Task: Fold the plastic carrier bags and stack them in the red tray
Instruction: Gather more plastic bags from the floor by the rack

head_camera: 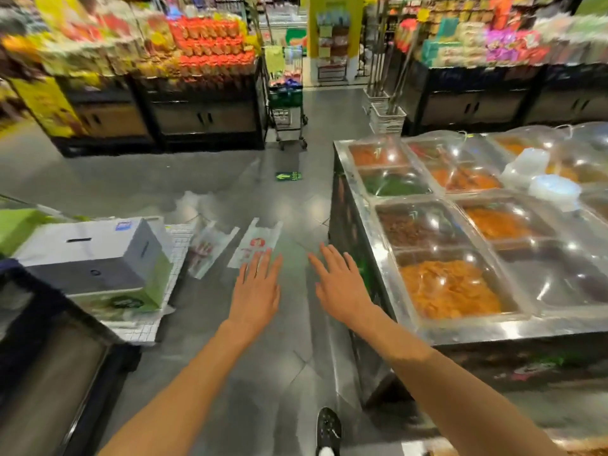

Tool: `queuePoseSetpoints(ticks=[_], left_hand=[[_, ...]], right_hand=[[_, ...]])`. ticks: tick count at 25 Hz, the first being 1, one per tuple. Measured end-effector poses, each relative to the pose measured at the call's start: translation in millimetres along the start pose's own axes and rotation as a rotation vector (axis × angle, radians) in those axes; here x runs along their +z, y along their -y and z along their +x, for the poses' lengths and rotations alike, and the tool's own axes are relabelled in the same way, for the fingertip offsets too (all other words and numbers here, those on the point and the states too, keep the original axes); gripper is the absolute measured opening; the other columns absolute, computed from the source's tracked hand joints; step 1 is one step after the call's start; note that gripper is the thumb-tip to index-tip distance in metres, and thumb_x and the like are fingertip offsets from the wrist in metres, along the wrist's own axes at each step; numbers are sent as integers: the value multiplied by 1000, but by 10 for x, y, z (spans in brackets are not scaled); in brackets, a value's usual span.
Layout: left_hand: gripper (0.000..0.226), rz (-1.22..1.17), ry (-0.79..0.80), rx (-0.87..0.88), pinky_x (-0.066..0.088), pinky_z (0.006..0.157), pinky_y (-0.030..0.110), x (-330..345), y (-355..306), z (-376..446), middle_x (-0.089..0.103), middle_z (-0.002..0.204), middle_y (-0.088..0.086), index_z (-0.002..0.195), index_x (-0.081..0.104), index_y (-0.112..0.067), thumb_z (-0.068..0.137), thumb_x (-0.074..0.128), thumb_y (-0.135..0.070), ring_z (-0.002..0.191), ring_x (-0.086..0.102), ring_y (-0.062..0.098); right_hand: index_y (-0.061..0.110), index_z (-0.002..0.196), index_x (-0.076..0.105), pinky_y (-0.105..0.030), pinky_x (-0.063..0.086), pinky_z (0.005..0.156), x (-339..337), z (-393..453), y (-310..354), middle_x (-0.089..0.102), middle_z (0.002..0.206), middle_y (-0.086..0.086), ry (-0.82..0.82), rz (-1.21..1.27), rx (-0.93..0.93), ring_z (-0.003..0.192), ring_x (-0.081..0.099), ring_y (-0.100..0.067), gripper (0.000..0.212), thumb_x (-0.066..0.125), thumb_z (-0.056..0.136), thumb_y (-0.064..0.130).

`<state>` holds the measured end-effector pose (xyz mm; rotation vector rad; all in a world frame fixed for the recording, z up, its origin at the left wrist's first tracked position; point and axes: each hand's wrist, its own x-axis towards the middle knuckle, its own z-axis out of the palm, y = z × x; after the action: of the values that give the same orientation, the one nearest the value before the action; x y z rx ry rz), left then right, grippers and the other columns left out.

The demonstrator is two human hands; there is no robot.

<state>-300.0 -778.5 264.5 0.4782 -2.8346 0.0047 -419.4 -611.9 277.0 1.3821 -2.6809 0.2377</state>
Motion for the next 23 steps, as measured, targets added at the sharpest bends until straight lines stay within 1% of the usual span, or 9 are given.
queuePoseSetpoints(ticks=[5,8,11,14,16,19,20,22,23], left_hand=[[80,45,32,-111,48,100,53,113,527,646,54,144,13,140,55,-11,66,84,-12,129,55,37],[78,25,38,-194,48,102,51,143,845,1113,53,145,13,142,52,-13,70,82,-13,130,54,35],[73,43,11,-249,44,107,52,185,1166,1479,50,147,13,142,51,-13,75,79,-15,135,49,34],[73,31,-2,-280,39,112,51,236,1456,1708,43,153,11,148,40,-15,82,71,-16,139,43,34],[73,15,-3,-317,39,110,51,301,1730,1906,44,153,12,148,40,-17,82,71,-17,138,44,35],[69,20,0,-330,40,109,52,435,2177,2224,47,150,13,143,50,-14,79,75,-16,136,48,36],[69,13,-2,-325,41,108,52,459,2328,2339,47,150,14,142,52,-14,77,76,-15,135,49,35],[71,-2,-21,-317,43,106,52,510,2669,2601,47,150,13,142,48,-16,77,75,-14,135,49,35],[72,-11,-23,-319,42,107,52,544,2853,2734,46,151,13,143,43,-18,78,74,-14,136,48,35]], right_hand=[[17,157,29,-53,18,121,273,1124,96,22,164,-16,39,51,-89,152,21,-34,69,54,94,25],[18,156,31,-52,20,120,350,1772,75,26,163,-16,40,82,-169,150,25,-35,69,57,93,23],[20,160,20,-49,9,123,473,2356,88,13,167,-14,73,80,-210,154,11,-32,70,49,97,26],[20,160,19,-48,4,124,558,2782,239,11,167,-14,68,126,-262,154,6,-32,68,48,98,26],[18,158,27,-49,9,123,625,3108,405,20,164,-15,70,135,-313,153,15,-34,67,53,96,26],[18,146,50,-54,30,116,790,3647,628,45,153,-13,65,89,-359,142,42,-36,69,72,82,27],[19,147,49,-53,27,117,840,3828,670,43,155,-11,66,79,-363,143,40,-35,69,72,83,28],[22,156,32,-49,6,122,923,4239,752,23,165,-7,81,45,-376,152,20,-32,67,57,95,29],[23,158,26,-48,2,122,978,4448,791,17,167,-5,84,37,-369,154,14,-31,66,52,98,29]])
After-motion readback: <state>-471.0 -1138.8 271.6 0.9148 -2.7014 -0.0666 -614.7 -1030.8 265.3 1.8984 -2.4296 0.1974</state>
